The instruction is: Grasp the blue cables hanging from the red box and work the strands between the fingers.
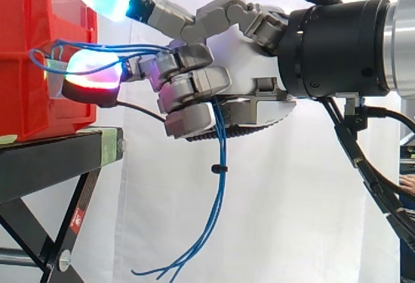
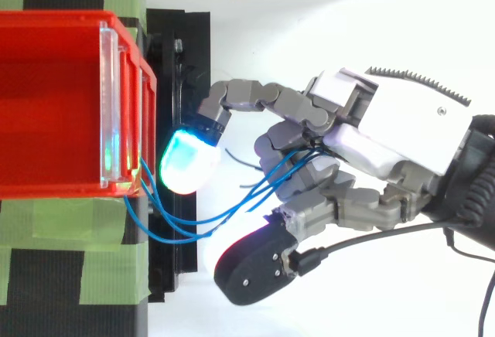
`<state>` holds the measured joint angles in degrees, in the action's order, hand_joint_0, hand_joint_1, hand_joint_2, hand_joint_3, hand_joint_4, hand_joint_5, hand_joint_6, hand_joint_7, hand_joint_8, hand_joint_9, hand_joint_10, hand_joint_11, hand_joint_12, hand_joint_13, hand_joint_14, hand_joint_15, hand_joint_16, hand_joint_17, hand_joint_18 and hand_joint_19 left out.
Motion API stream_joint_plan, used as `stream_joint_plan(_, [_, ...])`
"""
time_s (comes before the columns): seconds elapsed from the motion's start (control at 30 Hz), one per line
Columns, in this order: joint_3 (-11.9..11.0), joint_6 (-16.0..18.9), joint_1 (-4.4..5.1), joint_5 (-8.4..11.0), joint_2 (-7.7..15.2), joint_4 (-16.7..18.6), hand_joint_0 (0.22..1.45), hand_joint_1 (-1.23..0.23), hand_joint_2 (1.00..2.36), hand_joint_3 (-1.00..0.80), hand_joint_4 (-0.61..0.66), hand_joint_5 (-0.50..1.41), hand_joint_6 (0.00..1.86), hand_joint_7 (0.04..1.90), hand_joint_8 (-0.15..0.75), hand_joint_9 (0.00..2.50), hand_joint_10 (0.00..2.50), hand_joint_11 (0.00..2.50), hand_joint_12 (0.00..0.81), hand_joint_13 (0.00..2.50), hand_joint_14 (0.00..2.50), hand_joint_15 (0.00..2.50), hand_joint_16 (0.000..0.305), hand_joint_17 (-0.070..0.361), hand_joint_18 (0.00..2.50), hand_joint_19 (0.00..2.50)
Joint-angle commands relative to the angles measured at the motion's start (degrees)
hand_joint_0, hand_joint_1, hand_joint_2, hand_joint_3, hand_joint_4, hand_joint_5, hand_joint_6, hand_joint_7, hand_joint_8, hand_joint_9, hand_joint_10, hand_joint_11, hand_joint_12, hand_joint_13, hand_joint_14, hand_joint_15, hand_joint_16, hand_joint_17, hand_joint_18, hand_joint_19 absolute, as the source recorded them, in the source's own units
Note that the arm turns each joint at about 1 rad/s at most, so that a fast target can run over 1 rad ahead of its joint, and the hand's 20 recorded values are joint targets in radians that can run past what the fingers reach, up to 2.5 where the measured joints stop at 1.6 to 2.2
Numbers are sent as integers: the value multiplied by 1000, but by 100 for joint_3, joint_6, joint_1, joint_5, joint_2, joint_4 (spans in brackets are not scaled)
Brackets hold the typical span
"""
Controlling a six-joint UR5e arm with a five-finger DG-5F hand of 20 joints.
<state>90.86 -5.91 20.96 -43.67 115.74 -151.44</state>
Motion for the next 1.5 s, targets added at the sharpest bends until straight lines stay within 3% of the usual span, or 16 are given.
stream_joint_plan(0.0, [2,-147,4,-1,1,0,835,-781,1000,-1000,238,-114,390,1239,350,908,2500,1993,431,1023,2500,1295,63,142,1391,1652])
stream_joint_plan(0.07, [2,-147,4,-1,1,0,857,-772,1001,-959,230,-131,468,1218,350,908,2500,1993,431,1023,2500,1295,63,142,1391,1652])
stream_joint_plan(0.13, [2,-147,-4,-1,1,0,886,-738,1010,-704,218,-148,578,1188,350,908,2500,1993,431,1023,2500,1295,63,142,1391,1652])
stream_joint_plan(0.2, [-7,-147,4,8,1,0,880,-717,1012,-643,217,-153,633,1171,350,908,2500,1993,431,1023,2500,1295,63,142,1391,1652])
stream_joint_plan(0.5, [2,-147,-4,-1,1,0,812,-648,1010,-699,221,-143,651,1189,350,908,2500,1993,431,1023,2500,1295,63,142,1391,1652])
stream_joint_plan(0.7, [2,-147,-4,-10,1,0,908,-684,1013,-513,219,-166,853,1124,350,908,2500,1993,431,1023,2500,1295,63,142,1391,1652])
stream_joint_plan(0.77, [2,-147,-4,-10,1,0,913,-695,1012,-593,225,-170,863,1130,350,908,2500,1993,431,1023,2500,1295,63,142,1391,1652])
stream_joint_plan(0.83, [2,-147,-4,-10,-8,0,850,-722,1007,-815,226,-177,863,1133,350,908,2500,1993,431,1023,2500,1295,63,142,1391,1652])
stream_joint_plan(1.0, [2,-147,4,-10,1,0,857,-748,1002,-947,228,-186,905,1112,350,908,2500,1993,431,1023,2500,1295,63,142,1391,1652])
stream_joint_plan(1.3, [-7,-182,4,-27,1,0,876,-796,1000,-982,220,-225,972,1094,350,908,2500,1993,431,1023,2500,1295,63,142,1391,1652])
stream_joint_plan(1.47, [2,-630,4,-54,1,0,881,-799,1001,-973,221,-228,973,1084,350,908,2500,1993,431,1023,2500,1295,63,142,1391,1652])
